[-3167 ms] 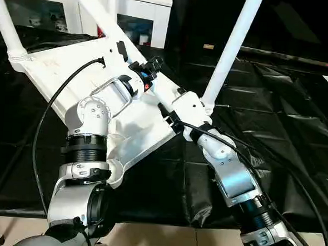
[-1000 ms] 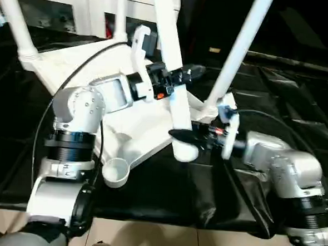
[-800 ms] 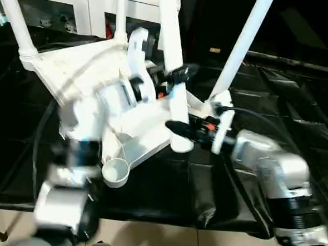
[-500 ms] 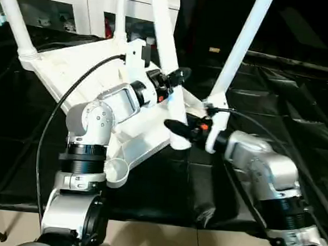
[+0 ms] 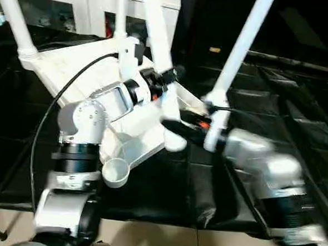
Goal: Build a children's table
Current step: Pick table leg
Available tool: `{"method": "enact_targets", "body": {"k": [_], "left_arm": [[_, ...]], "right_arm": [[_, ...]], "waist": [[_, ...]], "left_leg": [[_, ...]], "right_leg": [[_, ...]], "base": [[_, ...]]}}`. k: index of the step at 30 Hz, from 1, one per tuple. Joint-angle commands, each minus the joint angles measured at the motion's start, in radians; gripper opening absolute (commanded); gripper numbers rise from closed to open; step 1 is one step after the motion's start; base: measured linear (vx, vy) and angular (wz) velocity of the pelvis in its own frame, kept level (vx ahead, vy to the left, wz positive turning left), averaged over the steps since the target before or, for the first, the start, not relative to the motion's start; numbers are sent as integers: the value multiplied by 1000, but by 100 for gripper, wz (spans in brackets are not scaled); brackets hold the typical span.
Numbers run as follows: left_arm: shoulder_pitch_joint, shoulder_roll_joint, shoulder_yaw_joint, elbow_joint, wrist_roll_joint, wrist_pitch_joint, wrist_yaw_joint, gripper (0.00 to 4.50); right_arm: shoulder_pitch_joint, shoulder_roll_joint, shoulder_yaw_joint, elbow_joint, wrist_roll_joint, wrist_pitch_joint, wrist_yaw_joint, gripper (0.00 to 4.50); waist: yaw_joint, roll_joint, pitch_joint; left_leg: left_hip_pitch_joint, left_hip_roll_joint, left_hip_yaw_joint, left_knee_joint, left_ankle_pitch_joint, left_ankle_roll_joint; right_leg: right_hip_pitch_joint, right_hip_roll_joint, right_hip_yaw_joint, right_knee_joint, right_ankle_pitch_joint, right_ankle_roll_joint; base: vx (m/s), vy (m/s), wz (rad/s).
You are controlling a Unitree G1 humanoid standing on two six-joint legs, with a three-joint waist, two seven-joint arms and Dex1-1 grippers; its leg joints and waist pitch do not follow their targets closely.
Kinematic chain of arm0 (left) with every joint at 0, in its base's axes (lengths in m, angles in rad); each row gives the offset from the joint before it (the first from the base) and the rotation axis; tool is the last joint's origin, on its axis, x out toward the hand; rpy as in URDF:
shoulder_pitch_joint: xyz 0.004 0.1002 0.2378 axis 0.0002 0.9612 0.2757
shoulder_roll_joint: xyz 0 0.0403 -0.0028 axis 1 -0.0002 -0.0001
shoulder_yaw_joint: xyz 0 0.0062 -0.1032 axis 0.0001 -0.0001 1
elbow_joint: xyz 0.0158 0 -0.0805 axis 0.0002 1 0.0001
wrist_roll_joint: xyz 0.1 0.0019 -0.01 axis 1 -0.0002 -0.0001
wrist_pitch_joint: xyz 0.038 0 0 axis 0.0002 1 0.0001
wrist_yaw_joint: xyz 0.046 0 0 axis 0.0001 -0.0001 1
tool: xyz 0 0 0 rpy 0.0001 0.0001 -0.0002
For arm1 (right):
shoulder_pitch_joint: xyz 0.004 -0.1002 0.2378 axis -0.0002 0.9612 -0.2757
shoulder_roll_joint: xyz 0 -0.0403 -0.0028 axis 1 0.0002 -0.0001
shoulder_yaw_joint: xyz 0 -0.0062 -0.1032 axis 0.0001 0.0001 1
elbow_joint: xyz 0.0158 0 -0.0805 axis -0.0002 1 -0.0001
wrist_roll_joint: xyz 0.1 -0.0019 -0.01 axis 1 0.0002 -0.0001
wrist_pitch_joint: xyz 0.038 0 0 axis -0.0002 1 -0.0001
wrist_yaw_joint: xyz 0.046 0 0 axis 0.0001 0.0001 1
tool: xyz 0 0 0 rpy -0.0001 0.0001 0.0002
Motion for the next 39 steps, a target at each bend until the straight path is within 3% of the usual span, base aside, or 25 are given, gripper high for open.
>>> {"method": "enact_targets", "body": {"k": [1,3,5,6,8,13,18,24,39], "left_arm": [[-11,5,-30,-39,-50,40,-74,188],[-15,10,-29,-39,-64,52,-92,188],[-17,36,-42,-57,-107,84,-183,187],[-18,40,-47,-59,-110,86,-200,187],[-20,43,-53,-58,-113,87,-217,186],[-10,67,-104,-86,-123,99,-286,186],[-17,79,-126,-77,-117,96,-318,186],[-25,88,-136,-71,-117,88,-343,186],[-22,99,-179,-99,-119,76,-412,186]], "right_arm": [[-23,-46,-58,-10,46,67,38,335],[-26,-61,-67,-12,64,82,58,339],[-29,-127,-86,-34,141,164,149,339],[-30,-138,-88,-37,157,181,167,339],[-30,-148,-87,-41,171,198,182,339],[-28,-179,-62,-60,189,239,224,339],[-30,-208,-40,-90,213,260,266,339],[-35,-216,-27,-91,212,263,299,339],[-21,-195,0,-101,247,301,321,339]], "waist": [[-1,5,-72],[-2,3,-70],[1,3,-72],[2,9,-72],[-1,5,-72],[0,7,-72],[3,1,-73],[2,1,-72],[3,1,-74]], "left_leg": [[5,7,7,-69,-179,-18],[2,8,8,-69,-183,-17],[6,6,8,-66,-185,-13],[5,8,7,-67,-180,-12],[2,9,7,-67,-170,-14],[6,10,8,-67,-182,-22],[6,11,8,-66,-169,-22],[3,10,7,-66,-174,-26],[4,11,8,-65,-156,-26]], "right_leg": [[62,-34,34,-63,-230,-120],[61,-37,34,-68,-247,-123],[65,-36,33,-69,-278,-118],[64,-37,35,-68,-271,-120],[64,-36,33,-66,-246,-133],[62,-37,33,-70,-281,-132],[64,-37,33,-67,-262,-136],[63,-39,32,-69,-298,-125],[63,-39,33,-65,-263,-140]], "base": [[0,0,0],[0,0,0],[0,0,0],[0,0,0],[0,0,0],[0,0,0],[0,0,0],[0,0,0],[0,0,0]]}}
